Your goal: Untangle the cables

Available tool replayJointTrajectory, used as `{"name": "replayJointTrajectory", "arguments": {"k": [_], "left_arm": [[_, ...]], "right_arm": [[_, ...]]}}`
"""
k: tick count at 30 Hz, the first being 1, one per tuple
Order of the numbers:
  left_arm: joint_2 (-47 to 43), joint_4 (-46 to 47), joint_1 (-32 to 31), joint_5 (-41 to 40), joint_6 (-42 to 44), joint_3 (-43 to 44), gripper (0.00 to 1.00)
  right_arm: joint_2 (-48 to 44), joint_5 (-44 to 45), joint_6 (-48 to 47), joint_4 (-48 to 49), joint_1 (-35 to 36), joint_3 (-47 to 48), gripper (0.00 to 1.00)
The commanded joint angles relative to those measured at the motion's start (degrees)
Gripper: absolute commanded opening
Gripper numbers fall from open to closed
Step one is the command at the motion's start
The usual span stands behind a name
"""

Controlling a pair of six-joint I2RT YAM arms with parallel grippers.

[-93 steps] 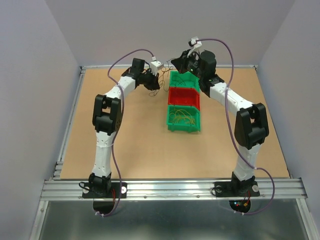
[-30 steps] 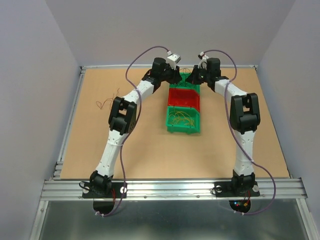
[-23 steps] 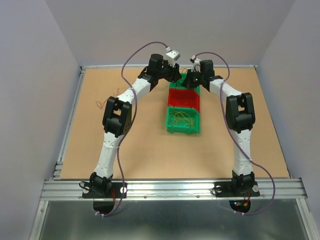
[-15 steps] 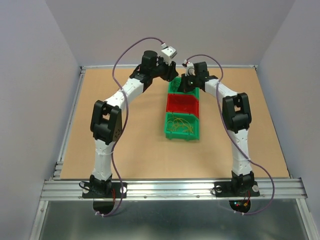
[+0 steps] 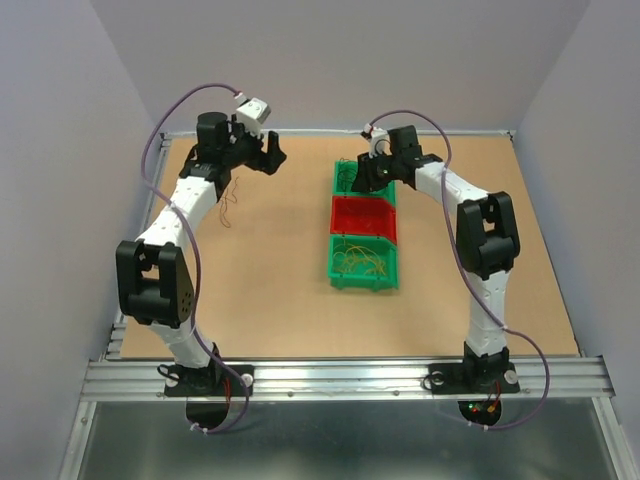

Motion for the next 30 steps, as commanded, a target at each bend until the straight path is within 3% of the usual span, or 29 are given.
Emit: {"name": "replayJointTrajectory", "arguments": {"k": [1, 6, 11, 12, 15, 19, 30], "left_arm": [[-6.1, 0.1, 1.2, 1.3, 4.3, -6.9, 0.84], [-12.1, 3.8, 1.3, -6.6, 5.5, -16.1, 0.86], [-15.9, 6.0, 1.6, -9.6, 4.1, -20.3, 0.87], [-17.2, 6.5, 1.6, -9.7, 4.3, -20.9, 0.92], [-19.6, 7.5, 1.6, -11.4, 4.5, -22.7, 0.94], [-21.9, 9.3, 1.7, -14.7, 5.0, -25.2, 0.95], [-20.9, 10.0, 1.9, -15.7, 5.7, -25.9, 0.95]], "right_arm": [[-8.9, 3.0, 0.6, 4.1, 0.0, -6.0, 0.44], [-13.7, 4.1, 2.2, 7.3, 0.0, -8.4, 0.68], [-12.9, 5.0, 4.7, 8.7, 0.0, -6.0, 0.76], [-12.2, 5.5, 5.1, 8.9, 0.0, -4.0, 0.78], [-8.5, 8.7, 7.4, 9.1, 0.0, 1.9, 0.84], [-2.2, 14.4, 10.6, 9.0, 0.0, 9.8, 0.86], [11.8, 16.9, 13.1, 3.3, 0.3, 25.6, 0.82]]}}
